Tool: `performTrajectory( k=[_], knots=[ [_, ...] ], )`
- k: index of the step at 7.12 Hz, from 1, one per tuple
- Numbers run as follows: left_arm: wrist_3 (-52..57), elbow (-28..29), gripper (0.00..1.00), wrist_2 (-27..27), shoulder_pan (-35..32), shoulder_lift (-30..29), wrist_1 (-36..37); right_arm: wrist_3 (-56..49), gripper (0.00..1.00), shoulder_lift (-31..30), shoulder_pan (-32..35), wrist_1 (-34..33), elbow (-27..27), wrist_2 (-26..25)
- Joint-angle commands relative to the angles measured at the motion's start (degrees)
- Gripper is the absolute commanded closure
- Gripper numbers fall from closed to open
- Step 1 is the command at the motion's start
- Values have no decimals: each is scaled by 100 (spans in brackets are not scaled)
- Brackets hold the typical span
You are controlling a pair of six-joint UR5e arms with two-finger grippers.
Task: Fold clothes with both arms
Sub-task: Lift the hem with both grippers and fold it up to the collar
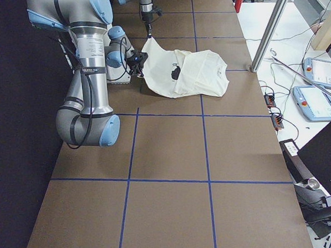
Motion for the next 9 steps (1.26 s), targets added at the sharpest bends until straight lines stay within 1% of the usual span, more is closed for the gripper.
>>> performTrajectory(
  k=[1,2,3,4,5,6,7,8,9],
  knots=[
    [817,1460,100,16,-1082,-1102,-91,-1178,100,1173,1595,-9,-1266,854],
    [1126,2121,100,16,-1478,-1342,-432,-1810,100,1613,2264,35,-2065,1340],
    [1120,2702,100,16,-1647,-1405,-1149,-2373,100,1913,2671,44,-2795,1423],
    [1103,3369,100,16,-1953,-1676,-1634,-2849,100,2229,3040,122,-3507,1624],
    [1102,3932,100,16,-2121,-1992,-1909,-3028,100,2546,3401,602,-4167,1930],
    [1111,4208,100,16,-2228,-2177,-1990,-3064,100,2758,3604,1007,-4756,2116],
    [1102,4811,100,42,-2229,-2440,-2278,-3238,100,3012,3659,1176,-5354,2135],
    [998,5409,95,77,-2229,-2669,-2742,-3301,100,3163,3659,1187,-5621,2118],
    [988,5658,90,112,-2229,-2706,-2990,-3337,100,3260,3659,1326,-5911,2092]
  ],
)
